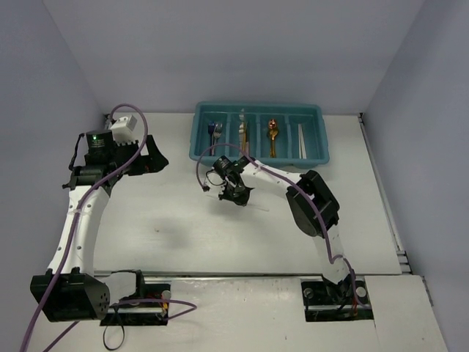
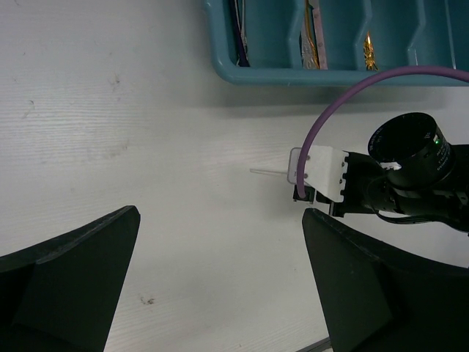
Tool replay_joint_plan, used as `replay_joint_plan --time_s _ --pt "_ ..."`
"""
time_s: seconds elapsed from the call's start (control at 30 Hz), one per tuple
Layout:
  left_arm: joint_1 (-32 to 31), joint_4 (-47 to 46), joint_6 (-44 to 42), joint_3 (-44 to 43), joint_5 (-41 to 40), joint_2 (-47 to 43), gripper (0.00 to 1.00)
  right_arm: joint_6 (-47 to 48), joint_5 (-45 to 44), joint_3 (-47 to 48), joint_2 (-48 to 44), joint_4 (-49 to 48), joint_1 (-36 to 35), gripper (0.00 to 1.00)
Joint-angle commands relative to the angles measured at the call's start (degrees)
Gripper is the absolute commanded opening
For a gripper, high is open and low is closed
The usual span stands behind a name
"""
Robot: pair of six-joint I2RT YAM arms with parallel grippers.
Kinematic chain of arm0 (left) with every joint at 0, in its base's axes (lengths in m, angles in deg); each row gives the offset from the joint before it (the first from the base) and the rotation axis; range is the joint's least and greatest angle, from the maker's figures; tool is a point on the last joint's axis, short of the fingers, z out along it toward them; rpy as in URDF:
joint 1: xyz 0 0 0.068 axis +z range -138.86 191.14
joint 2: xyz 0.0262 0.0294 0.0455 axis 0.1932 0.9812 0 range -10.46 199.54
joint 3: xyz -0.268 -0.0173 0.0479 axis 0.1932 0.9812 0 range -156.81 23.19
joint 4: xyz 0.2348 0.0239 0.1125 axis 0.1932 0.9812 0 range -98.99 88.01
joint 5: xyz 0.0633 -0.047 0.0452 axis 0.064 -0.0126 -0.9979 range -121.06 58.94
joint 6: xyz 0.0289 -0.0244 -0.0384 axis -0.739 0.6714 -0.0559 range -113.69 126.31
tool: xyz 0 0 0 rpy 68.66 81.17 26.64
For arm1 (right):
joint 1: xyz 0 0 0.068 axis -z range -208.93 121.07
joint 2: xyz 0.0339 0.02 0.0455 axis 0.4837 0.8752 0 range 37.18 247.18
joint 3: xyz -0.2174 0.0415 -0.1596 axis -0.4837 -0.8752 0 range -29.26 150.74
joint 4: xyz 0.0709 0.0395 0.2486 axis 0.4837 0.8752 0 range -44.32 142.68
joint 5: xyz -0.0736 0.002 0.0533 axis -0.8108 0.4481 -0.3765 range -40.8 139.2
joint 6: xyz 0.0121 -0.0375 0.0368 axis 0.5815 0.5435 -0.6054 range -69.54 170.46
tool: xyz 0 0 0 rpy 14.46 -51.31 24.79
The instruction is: Sort the eating utensils into containers
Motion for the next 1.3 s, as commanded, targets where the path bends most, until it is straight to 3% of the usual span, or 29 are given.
replay_joint_plan --time_s 0.0,0.27,0.5,0.67,0.8,1.03,1.27 --pt "0.7 -2.5 -0.7 -1.2 1.1 -2.3 0.94 -2.3 2.7 -2.0 -2.8 9.0 -0.1 0.0" --pt "1.3 -2.4 -0.6 -2.8 1.4 -2.0 0.94 -3.7 12.8 7.5 -13.3 11.0 1.3 0.0" --pt "1.3 -2.5 -0.1 -3.6 1.5 -1.2 0.94 -4.8 25.2 15.6 -19.2 10.9 11.8 0.0" --pt "1.3 -2.6 1.2 -4.3 0.9 0.4 0.94 -8.5 27.8 27.5 -15.8 9.1 26.0 0.0" --pt "1.2 -3.1 2.5 -5.2 -0.9 2.4 0.94 -19.7 27.4 32.3 -10.4 3.0 38.2 0.0" --pt "1.0 -2.5 2.5 -8.1 -3.9 6.2 0.94 -26.3 16.8 35.1 -2.2 -5.1 41.7 0.0" --pt "1.1 -2.2 1.3 -7.6 -8.8 7.2 0.94 -32.3 15.6 39.4 7.2 -6.7 44.5 0.0"
